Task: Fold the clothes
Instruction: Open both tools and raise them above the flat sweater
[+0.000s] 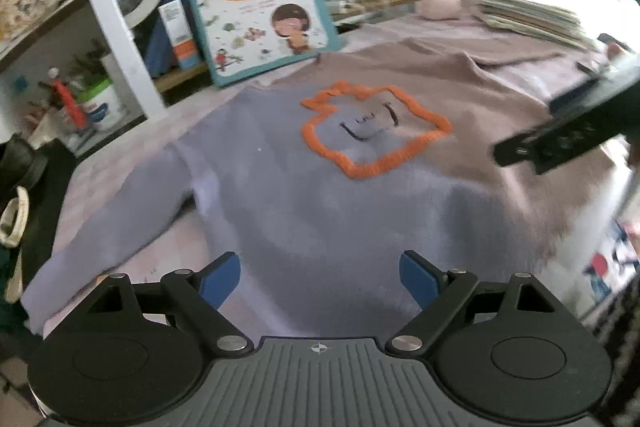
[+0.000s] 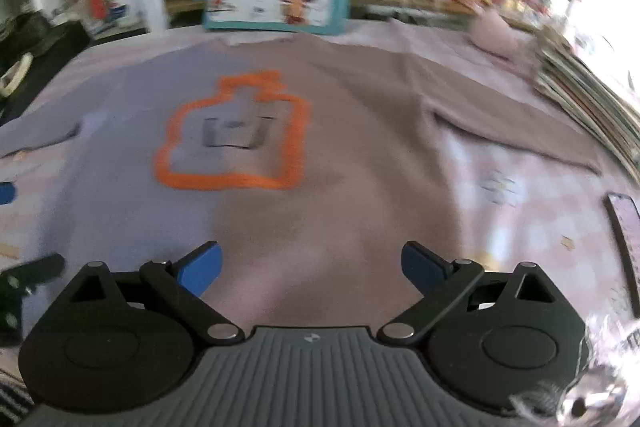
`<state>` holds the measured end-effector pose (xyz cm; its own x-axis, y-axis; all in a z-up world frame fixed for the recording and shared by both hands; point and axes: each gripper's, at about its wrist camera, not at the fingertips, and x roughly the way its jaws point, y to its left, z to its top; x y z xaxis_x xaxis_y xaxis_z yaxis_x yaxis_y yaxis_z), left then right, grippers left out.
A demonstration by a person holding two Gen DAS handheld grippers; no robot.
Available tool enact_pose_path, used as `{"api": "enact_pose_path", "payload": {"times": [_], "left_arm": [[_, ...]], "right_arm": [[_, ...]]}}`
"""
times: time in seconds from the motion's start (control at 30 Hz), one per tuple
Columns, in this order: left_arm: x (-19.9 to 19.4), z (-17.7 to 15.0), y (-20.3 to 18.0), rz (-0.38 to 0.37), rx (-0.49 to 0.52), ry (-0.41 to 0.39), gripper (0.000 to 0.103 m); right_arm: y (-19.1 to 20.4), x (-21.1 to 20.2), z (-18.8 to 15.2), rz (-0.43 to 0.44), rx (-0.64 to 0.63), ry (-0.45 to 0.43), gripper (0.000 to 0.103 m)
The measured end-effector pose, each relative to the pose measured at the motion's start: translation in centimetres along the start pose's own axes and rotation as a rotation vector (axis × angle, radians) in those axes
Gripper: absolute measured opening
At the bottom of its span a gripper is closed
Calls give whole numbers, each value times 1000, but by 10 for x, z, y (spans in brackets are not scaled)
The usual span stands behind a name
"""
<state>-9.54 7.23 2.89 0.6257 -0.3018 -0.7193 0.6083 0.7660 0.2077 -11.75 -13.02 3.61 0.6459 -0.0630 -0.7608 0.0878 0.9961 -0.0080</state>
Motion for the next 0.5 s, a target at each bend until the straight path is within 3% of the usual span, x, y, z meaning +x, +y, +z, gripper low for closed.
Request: {"api": "enact_pose_path", "payload": {"times": [0.2, 0.5], "left_arm": [[-11, -21, 35, -3, 80, -32, 89], [-22, -48, 110, 118, -89, -1, 89]], "right_arm": [[77, -1, 2, 6, -107, -46, 97], [133, 2, 7, 11, -158, -55, 98]]}}
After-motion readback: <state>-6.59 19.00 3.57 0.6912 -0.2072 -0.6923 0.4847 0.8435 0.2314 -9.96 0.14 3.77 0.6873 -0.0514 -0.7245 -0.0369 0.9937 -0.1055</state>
